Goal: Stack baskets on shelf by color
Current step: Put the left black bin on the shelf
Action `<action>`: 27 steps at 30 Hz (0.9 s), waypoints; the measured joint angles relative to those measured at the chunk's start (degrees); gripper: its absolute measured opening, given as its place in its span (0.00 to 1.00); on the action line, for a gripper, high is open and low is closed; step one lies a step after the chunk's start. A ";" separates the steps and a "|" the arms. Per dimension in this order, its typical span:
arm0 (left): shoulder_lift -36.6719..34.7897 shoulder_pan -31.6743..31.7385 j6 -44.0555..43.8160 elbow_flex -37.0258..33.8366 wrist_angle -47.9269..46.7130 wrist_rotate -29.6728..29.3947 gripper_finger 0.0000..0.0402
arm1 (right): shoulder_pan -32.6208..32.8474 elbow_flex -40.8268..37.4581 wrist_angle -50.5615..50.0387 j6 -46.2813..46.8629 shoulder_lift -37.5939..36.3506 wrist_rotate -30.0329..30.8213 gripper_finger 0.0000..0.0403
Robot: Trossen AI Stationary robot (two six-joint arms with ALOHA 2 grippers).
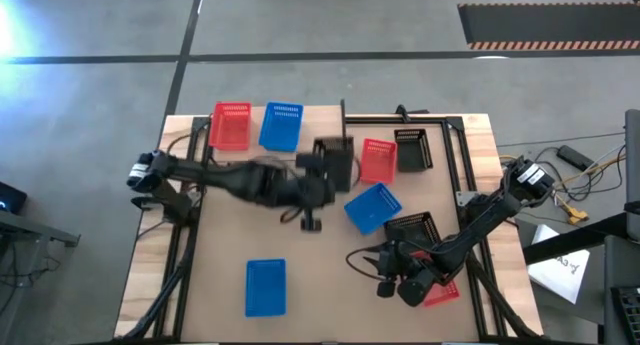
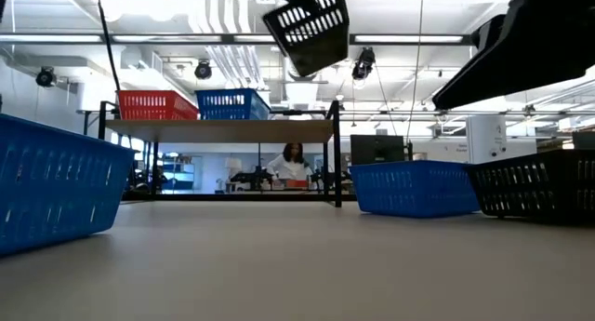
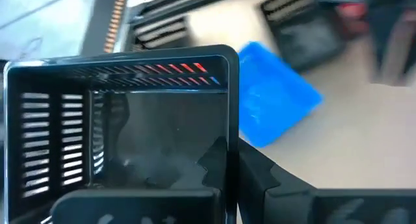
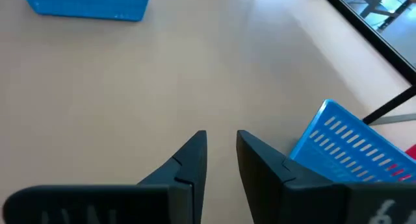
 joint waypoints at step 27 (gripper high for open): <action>4.59 22.58 8.58 -3.96 4.51 10.03 0.02 | 0.02 -0.02 0.46 1.16 0.13 -0.07 0.18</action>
